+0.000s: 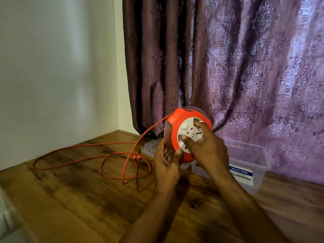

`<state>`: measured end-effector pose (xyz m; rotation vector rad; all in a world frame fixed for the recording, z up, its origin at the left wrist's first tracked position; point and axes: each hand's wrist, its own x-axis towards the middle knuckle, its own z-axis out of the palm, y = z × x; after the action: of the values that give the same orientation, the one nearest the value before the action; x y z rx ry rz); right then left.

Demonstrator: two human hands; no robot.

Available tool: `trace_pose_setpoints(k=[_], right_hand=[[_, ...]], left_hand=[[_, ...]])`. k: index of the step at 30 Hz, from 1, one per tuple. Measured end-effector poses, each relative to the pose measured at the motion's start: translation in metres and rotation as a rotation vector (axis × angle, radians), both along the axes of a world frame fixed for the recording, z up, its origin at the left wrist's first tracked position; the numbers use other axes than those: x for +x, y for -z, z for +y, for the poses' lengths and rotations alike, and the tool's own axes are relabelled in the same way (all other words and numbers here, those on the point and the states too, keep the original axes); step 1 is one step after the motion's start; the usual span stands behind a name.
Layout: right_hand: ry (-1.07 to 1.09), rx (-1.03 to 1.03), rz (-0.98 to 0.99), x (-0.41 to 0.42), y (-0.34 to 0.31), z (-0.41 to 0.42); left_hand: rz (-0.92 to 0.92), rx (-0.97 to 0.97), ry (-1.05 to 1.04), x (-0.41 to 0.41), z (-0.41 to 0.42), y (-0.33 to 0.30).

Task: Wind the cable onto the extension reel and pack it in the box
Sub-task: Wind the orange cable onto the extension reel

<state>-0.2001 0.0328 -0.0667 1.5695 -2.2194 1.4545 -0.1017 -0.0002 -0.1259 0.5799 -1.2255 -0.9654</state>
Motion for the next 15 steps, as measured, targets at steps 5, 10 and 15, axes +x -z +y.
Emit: trace_pose_setpoints(k=[5, 10, 15], right_hand=[[-0.016, -0.072, -0.294, 0.0000, -0.0022, -0.0005], [-0.330, -0.089, -0.889, -0.0031, -0.0051, 0.0004], [-0.374, -0.024, -0.832, 0.0044, -0.0094, 0.0034]], left_hand=[[0.007, 0.009, 0.032, -0.0007, 0.0016, -0.0002], [0.016, 0.032, 0.023, 0.0008, 0.0012, -0.0013], [0.089, 0.097, 0.013, 0.0009, -0.0022, -0.0032]])
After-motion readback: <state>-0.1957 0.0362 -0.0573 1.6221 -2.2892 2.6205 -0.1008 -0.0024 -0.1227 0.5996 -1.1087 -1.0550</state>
